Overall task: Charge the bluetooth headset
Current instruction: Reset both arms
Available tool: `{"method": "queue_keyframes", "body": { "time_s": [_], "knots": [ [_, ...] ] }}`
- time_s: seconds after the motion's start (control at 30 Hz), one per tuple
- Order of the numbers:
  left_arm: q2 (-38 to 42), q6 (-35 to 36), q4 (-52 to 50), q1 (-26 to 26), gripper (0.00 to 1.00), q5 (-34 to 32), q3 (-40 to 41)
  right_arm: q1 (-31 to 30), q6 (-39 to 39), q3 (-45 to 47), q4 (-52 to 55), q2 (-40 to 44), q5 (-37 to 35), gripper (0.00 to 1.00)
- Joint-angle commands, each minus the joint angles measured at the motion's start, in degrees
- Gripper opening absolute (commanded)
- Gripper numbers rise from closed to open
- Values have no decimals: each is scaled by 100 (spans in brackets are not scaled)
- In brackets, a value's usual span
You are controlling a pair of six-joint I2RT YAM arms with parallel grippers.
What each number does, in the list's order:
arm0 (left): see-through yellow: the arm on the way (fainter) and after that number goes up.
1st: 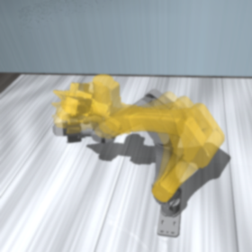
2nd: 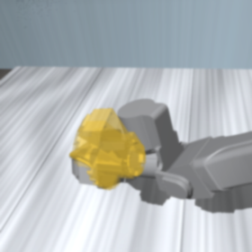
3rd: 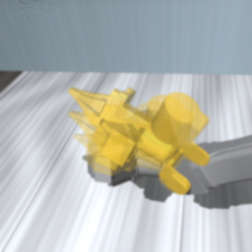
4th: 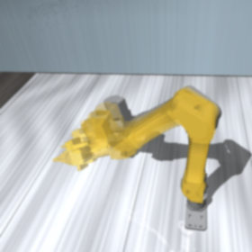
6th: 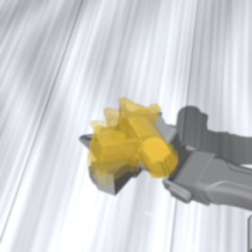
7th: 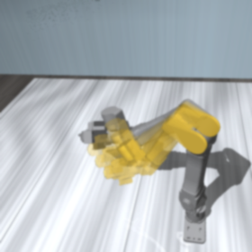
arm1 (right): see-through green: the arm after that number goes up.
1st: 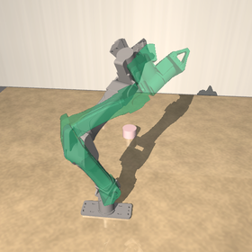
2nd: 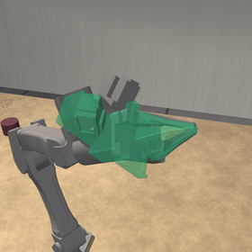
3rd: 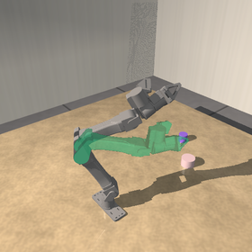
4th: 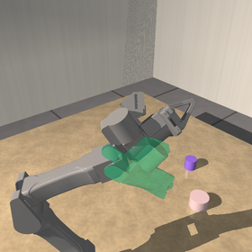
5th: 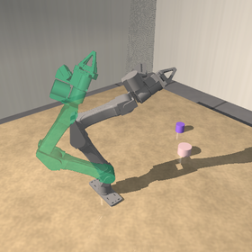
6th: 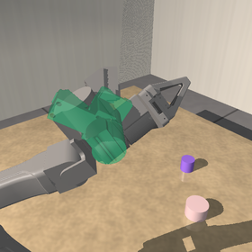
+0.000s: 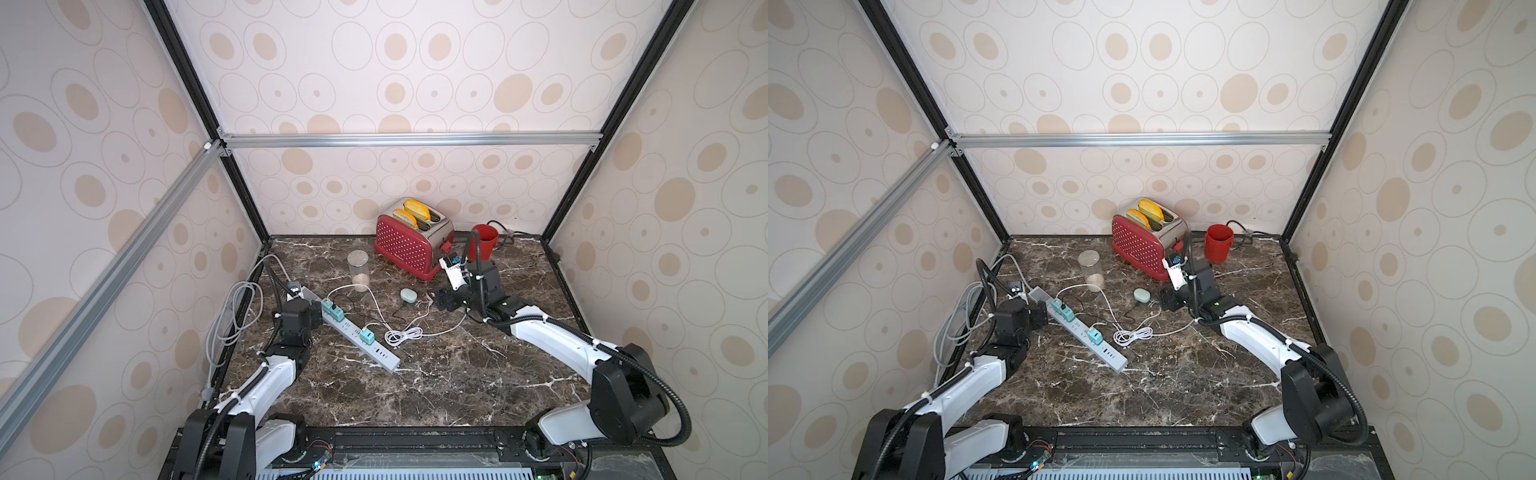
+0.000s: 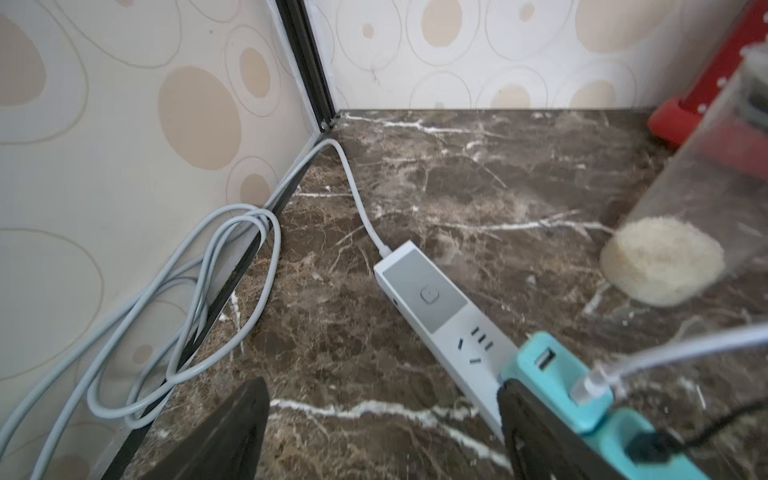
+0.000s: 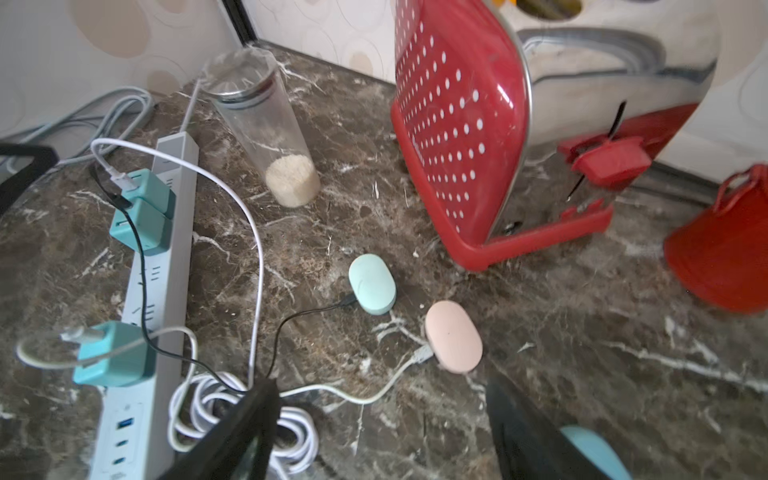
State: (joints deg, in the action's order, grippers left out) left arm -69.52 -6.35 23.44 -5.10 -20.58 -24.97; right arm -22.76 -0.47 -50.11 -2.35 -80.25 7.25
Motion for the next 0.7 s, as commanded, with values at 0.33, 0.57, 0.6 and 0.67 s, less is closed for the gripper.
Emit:
{"method": "queue_keyframes", "body": {
  "time_s": [0.33, 0.57, 0.6, 0.67],
  "knots": [
    [-1877, 258, 2614, 584, 88, 660, 140, 1936, -133, 1478, -1964, -239, -1330, 99],
    [-1874, 298, 2481, 581, 91, 766, 79, 1938, -93, 1986, -3355, -789, -1370, 98],
    [-1871, 301, 2481, 577, 92, 766, 80, 1935, -85, 1987, -3276, -749, -1353, 98],
    [-1863, 305, 2485, 581, 99, 770, 89, 1935, -123, 2076, -3362, -701, -1272, 98]
  ]
}}
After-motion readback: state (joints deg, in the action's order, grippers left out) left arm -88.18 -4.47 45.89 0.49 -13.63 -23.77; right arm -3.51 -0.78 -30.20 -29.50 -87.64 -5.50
